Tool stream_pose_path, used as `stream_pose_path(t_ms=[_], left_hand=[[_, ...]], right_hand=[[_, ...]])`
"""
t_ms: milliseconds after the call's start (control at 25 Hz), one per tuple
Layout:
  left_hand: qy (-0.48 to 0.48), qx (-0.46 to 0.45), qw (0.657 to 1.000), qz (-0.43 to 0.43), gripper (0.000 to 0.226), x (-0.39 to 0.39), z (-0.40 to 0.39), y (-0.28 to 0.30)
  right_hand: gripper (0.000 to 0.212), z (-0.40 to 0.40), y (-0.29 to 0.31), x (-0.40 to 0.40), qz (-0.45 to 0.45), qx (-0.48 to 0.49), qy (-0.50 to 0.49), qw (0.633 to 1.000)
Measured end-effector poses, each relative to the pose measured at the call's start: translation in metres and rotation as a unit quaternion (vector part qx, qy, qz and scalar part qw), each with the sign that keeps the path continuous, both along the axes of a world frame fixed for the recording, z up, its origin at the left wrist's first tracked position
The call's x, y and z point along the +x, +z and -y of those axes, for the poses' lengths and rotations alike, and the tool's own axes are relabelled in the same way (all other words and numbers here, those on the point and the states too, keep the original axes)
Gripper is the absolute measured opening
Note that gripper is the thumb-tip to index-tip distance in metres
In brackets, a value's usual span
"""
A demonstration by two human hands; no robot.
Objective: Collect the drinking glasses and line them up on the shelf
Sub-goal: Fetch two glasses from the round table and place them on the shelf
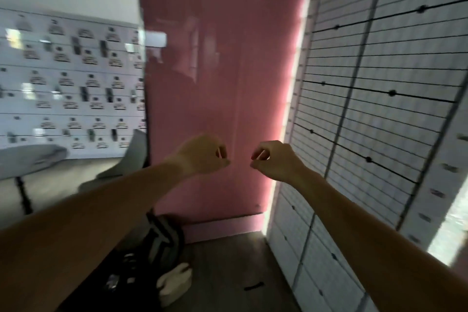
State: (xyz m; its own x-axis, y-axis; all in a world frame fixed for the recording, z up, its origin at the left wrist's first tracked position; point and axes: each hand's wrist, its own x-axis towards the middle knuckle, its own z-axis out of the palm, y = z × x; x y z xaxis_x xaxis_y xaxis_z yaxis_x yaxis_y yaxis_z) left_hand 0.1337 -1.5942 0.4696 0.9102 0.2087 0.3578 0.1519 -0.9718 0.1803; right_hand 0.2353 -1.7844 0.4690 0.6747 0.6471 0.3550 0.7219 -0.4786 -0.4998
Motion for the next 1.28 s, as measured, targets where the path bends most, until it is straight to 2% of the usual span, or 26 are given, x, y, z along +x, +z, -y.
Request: stream_pose_path(t_ms=[160,320,440,520,1040,1280], left_hand=[[0.106,-0.011,0.994,-0.002,0.018,-0.088,-0.115,-0.009],[0.193,-0.033,0.981,0.006,0.015,-0.162,-0.193,-0.017],[0.253,-0.037,0.967,0.002,0.015,-0.207,-0.246,-0.026],[0.285,-0.031,0.958,0.002,0.018,-0.228,-0.280,-0.031],[0.433,-0.037,0.901,-0.003,0.015,-0.250,-0.493,-0.033],[0.469,-0.047,0.882,-0.008,0.016,-0.271,-0.578,-0.044]], right_hand=[[0.006,-0.141,-0.006,-0.051,-0.012,-0.015,0.112,0.993],[0.012,-0.250,-0.011,-0.095,-0.020,-0.033,0.195,0.980],[0.006,-0.322,-0.014,-0.124,-0.026,-0.039,0.257,0.965],[0.011,-0.367,-0.020,-0.137,-0.033,-0.042,0.295,0.954],[0.009,-0.627,-0.020,-0.113,-0.014,-0.061,0.388,0.920],[0.010,-0.728,-0.034,-0.125,-0.023,-0.077,0.423,0.902]])
